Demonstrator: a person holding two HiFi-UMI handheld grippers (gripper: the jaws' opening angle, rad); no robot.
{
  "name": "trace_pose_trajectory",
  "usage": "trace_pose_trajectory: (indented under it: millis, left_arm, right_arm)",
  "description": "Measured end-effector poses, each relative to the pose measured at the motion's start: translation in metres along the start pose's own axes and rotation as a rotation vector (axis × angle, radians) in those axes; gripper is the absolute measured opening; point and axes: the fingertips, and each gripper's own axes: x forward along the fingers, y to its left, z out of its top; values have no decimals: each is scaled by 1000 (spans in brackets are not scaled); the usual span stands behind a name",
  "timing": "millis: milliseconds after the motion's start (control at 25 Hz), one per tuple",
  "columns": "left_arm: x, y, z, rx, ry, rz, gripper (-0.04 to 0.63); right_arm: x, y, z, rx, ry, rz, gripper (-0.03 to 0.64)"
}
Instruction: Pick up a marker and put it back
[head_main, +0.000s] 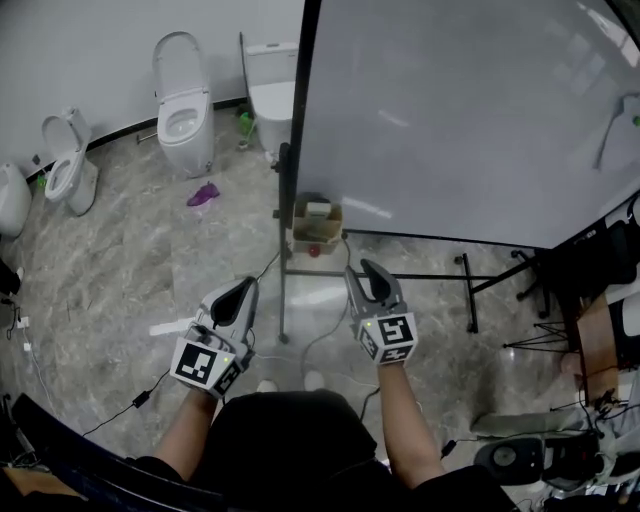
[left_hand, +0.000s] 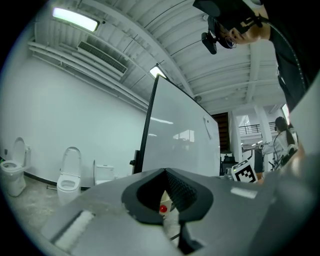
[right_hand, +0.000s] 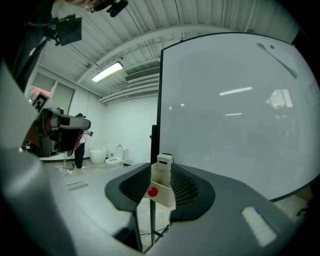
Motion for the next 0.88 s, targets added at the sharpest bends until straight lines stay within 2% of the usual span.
trace_pose_trajectory:
  millis: [600, 880]
  left_arm:
    - [-8, -19, -5, 3, 9, -166, 6]
    - [-12, -25, -4, -20, 11, -203, 6]
  right_arm:
    - [-64, 31, 47, -17, -83, -102, 121]
    - [-86, 50, 64, -5, -115, -124, 89]
